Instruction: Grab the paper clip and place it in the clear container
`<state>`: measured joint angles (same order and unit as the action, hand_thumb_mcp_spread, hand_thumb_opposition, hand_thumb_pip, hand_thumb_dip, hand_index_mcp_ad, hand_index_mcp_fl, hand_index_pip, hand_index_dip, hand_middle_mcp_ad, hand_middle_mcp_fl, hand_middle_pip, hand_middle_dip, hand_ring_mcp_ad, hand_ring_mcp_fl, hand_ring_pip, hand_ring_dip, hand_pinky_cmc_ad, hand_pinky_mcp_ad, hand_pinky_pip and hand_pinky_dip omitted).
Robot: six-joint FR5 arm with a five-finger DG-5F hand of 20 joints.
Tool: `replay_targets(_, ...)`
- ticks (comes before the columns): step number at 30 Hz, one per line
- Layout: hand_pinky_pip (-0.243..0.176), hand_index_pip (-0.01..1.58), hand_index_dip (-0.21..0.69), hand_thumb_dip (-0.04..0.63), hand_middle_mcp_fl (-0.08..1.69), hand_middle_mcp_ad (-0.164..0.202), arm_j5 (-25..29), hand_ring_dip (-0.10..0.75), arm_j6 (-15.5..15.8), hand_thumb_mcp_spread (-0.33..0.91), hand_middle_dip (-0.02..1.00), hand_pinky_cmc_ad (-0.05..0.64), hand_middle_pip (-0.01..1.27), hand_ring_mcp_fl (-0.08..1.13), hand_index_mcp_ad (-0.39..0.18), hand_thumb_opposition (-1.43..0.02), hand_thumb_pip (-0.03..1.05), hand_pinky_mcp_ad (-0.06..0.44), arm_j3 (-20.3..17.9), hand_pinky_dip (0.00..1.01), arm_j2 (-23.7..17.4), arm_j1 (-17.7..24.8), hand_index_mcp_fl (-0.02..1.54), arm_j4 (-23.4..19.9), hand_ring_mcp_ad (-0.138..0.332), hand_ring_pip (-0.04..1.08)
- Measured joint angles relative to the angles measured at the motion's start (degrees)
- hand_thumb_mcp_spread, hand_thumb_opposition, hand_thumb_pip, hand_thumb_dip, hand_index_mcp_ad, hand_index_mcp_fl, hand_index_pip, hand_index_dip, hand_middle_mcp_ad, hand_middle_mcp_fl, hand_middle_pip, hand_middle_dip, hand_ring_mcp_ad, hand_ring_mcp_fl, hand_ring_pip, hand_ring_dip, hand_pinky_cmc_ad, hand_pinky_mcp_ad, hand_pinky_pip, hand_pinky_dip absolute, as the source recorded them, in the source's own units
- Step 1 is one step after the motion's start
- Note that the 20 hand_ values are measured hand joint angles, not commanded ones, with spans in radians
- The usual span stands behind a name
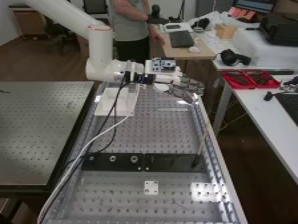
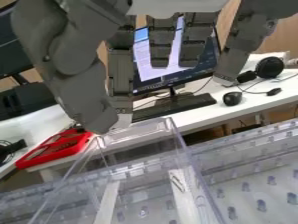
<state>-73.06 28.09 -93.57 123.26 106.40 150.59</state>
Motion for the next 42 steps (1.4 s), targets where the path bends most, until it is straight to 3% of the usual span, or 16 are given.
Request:
replay_targets(6, -0.091, 1.31, -0.054, 0.272, 0.00, 0.049, -0.1, 0.030, -0.3, 0.37, 0.19, 0.330, 0.13, 0.00, -0.157, -0.82, 0.80, 0.255, -1.1, 0.66, -2.3, -0.4, 0.26, -0.1, 0.084, 0.21)
replay_targets(19, -0.093, 1.21, -0.051, 0.272, 0.03, 0.049, -1.6, 0.030, 2.9, 0.33, 0.19, 0.319, 0.12, 0.00, -0.157, -0.79, 0.75, 0.258, -7.8, 0.66, -16.9, -3.3, 0.24, -1.5, 0.082, 0.21)
replay_targets(26, -0.093, 1.16, -0.042, 0.272, 0.04, 0.049, -3.1, 0.030, 6.2, 0.33, 0.19, 0.323, 0.13, 0.00, -0.157, -0.79, 0.75, 0.260, -9.4, 0.66, -24.8, -6.3, 0.24, 2.3, 0.082, 0.20)
replay_targets(33, -0.089, 1.11, -0.026, 0.272, 0.04, 0.049, -4.1, 0.033, 8.1, 0.33, 0.19, 0.325, 0.13, 0.00, -0.157, -0.79, 0.73, 0.260, -8.6, 0.66, -26.4, -8.5, 0.24, 7.2, 0.082, 0.18)
replay_targets(42, -0.093, 1.10, -0.002, 0.272, 0.04, 0.049, -4.3, 0.033, 9.5, 0.33, 0.19, 0.325, 0.13, 0.00, -0.157, -0.79, 0.70, 0.260, -8.1, 0.66, -27.9, -9.9, 0.24, 9.3, 0.082, 0.17)
